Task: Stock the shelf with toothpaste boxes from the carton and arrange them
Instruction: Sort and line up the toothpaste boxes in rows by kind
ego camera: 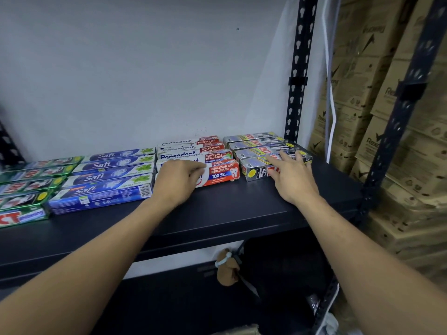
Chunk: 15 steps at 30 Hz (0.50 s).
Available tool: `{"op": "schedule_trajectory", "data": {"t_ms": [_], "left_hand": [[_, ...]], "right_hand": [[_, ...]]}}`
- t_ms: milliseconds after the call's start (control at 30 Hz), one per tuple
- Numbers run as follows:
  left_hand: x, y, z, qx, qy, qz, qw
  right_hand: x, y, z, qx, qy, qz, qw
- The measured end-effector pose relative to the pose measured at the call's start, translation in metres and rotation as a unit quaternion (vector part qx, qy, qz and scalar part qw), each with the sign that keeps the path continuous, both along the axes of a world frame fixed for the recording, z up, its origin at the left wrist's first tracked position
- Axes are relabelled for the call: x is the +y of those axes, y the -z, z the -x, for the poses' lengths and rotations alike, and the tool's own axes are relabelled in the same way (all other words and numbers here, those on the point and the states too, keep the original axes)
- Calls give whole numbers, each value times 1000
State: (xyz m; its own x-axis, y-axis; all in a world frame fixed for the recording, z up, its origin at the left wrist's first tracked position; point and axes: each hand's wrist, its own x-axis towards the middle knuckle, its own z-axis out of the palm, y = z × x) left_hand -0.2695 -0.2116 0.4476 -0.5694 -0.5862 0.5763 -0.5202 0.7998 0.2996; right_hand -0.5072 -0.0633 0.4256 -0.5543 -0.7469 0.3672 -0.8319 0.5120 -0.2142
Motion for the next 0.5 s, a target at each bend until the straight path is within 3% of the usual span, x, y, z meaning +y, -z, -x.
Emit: {"op": "schedule_trajectory", "data": {"t_ms": [167,367,500], "left_hand": [[-9,-23,11,-17,-16,24,999],[-25,-26,31,-216,-16,-83,973],[-34,-15,28,-199,-6,-66,978]], "right_hand": [[-1,0,0,4,1,4,1000],[-2,0,-1,6,5,-1,1000],[-2,1,0,6,4,-2,1000]]}}
